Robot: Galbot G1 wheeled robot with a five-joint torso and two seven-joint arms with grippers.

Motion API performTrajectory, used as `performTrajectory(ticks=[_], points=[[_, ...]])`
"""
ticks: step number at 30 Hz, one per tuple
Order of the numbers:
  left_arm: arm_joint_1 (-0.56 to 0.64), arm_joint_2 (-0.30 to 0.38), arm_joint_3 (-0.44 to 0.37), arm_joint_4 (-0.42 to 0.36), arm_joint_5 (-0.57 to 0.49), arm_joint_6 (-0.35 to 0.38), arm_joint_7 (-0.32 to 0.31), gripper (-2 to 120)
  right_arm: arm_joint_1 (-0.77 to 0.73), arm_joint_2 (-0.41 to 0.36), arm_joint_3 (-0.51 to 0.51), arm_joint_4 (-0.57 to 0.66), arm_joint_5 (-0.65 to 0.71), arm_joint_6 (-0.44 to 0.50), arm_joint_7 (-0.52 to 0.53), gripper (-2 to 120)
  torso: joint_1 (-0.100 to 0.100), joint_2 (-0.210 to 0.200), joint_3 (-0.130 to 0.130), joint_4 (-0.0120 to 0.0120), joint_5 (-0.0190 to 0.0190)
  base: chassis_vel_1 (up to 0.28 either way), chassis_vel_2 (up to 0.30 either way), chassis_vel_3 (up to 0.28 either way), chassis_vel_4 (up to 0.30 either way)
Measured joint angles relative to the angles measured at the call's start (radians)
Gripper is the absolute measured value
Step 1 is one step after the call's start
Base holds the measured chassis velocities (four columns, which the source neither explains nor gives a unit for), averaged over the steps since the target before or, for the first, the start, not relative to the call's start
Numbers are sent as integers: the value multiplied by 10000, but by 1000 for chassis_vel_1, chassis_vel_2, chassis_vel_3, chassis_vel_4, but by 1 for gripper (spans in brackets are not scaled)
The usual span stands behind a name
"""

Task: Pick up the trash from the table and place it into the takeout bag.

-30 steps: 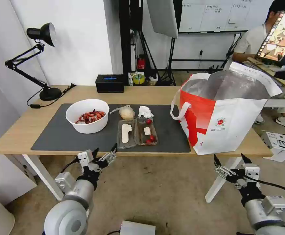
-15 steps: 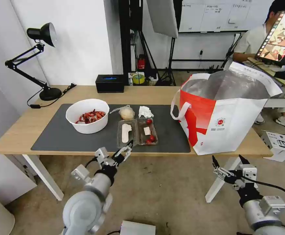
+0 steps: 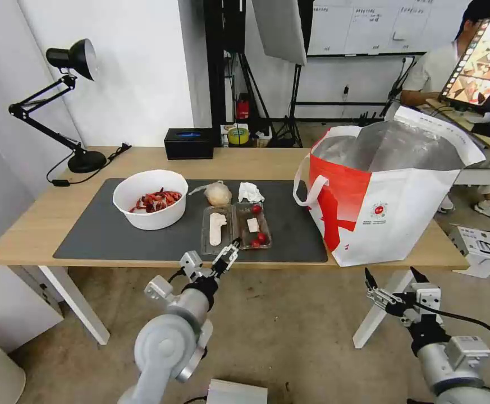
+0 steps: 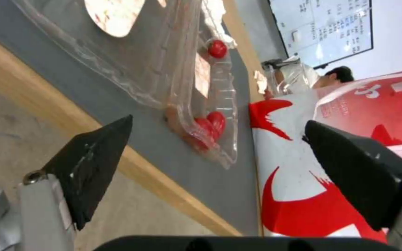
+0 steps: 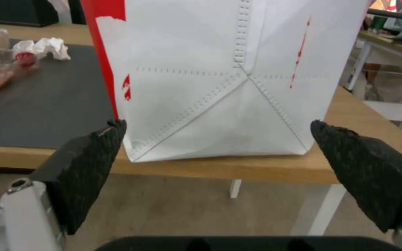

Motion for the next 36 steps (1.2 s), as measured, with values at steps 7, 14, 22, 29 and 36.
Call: performTrajectory(ticks=[7,14,22,29,36], points=[[-135,-145,52,276,33,0,-10,100,20,23,12,-66,3,0,7,100,0,0,0,0,-1,0,0,0,0],[-396,-185,23,542,44,-8,47,100,88,32,-36,-154,-6,0,11,100,0,0,0,0,0,0,0,0,0],[-572,-353,166,876,142,-12,70,100,171,26,-109,-243,-34,0,25,100,0,0,0,0,-1,0,0,0,0],[-743,-352,214,1085,339,-50,151,100,180,40,-116,-326,-42,0,26,100,0,0,0,0,-1,0,0,0,0],[-806,-335,171,1314,764,-153,442,100,253,51,-132,-424,-44,4,26,100,-1,1,-1,-2,-1,0,0,0,0]])
